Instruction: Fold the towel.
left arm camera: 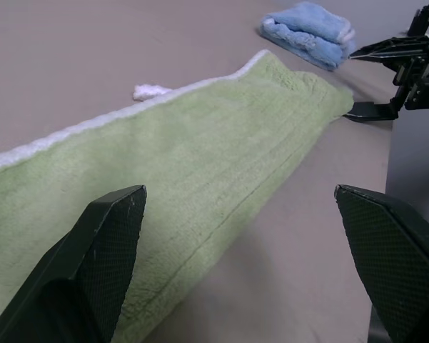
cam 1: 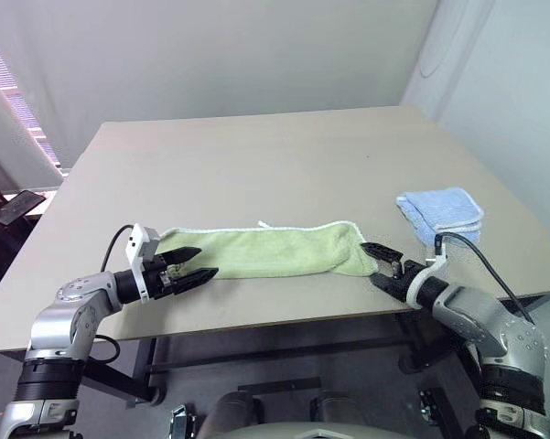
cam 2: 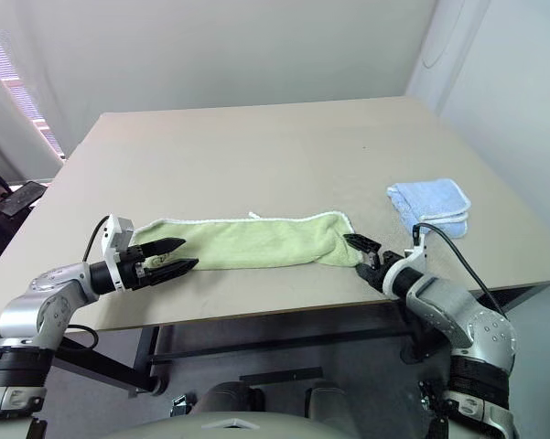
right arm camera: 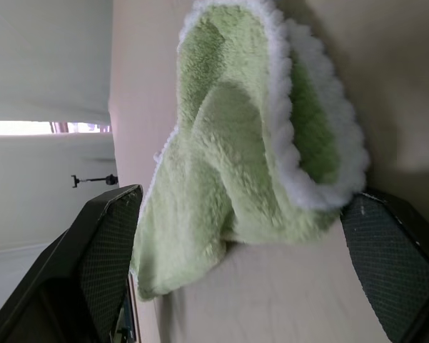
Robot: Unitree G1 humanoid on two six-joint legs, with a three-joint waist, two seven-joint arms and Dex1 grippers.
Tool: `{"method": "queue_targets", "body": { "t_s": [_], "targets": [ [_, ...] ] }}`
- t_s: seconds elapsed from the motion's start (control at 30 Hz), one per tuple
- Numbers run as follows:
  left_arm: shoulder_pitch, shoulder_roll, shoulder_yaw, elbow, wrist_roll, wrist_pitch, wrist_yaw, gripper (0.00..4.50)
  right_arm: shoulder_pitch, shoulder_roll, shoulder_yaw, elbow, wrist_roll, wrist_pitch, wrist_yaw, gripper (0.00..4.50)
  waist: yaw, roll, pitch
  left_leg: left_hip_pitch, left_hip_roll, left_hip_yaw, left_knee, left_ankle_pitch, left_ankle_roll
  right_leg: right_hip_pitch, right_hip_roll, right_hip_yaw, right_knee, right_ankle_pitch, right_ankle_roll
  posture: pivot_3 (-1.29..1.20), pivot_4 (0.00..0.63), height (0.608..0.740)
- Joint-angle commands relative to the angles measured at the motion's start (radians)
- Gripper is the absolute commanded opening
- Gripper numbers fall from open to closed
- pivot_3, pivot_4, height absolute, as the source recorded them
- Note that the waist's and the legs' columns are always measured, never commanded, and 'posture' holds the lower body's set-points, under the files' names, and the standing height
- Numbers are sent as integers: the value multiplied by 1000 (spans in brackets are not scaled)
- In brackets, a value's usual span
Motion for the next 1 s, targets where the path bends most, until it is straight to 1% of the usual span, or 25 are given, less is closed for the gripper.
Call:
{"method": "queue_targets", "body": {
  "t_s": [0.03,0.1,0.2,0.33,0.47,0.53,0.57,0.83,0.93,1.0],
  "targets": [
    [-13,9,11,-21,0,-11,1,4460,-47,28,49,24,-9,-20,24,4453,-3,0,0,0,0,0,0,0,1,0,0,0,-1,0,0,0,0,736],
    [-13,10,11,-20,3,-13,4,4460,-66,38,73,34,-39,-25,44,4453,-4,0,0,0,0,0,-1,0,3,-1,0,0,-1,0,0,0,0,736],
    [-7,10,13,-23,4,-14,11,4500,-76,42,85,34,-91,-38,83,3856,0,0,0,0,0,0,-2,0,3,-2,0,0,-1,0,0,0,0,736],
    [5,15,13,-23,11,-20,15,4500,-46,33,56,45,-107,-58,103,2416,6,1,0,-1,0,0,-2,-1,2,-2,0,0,-1,0,0,0,0,736],
    [9,13,21,-23,9,-21,21,4500,4,14,-8,36,-71,-80,134,871,7,1,0,-2,0,0,-2,-2,2,-2,0,0,-2,0,0,0,0,736],
    [9,11,23,-23,8,-20,22,4500,24,1,-26,29,-64,-82,151,205,7,0,0,-1,0,0,-2,-2,2,-1,0,0,-2,0,0,0,0,736],
    [9,11,23,-23,8,-20,23,4500,29,-4,-28,27,-64,-82,156,40,8,0,0,-1,0,0,-2,-2,2,-1,0,0,-2,0,0,0,0,736],
    [-13,0,7,10,19,-32,26,4500,127,-98,-17,-5,-47,7,261,40,13,0,0,-1,0,0,-2,-3,3,0,-1,0,-4,0,0,0,0,736],
    [-25,2,5,20,21,-30,22,4500,167,-168,-38,18,-47,43,309,40,25,0,0,-2,0,0,-2,-3,4,0,-1,0,-4,0,0,0,0,736],
    [-35,5,8,26,19,-27,21,4500,192,-234,-51,28,-70,76,373,40,29,1,0,-2,0,1,-2,-3,4,0,-1,0,-4,0,0,0,0,736]
  ]
}}
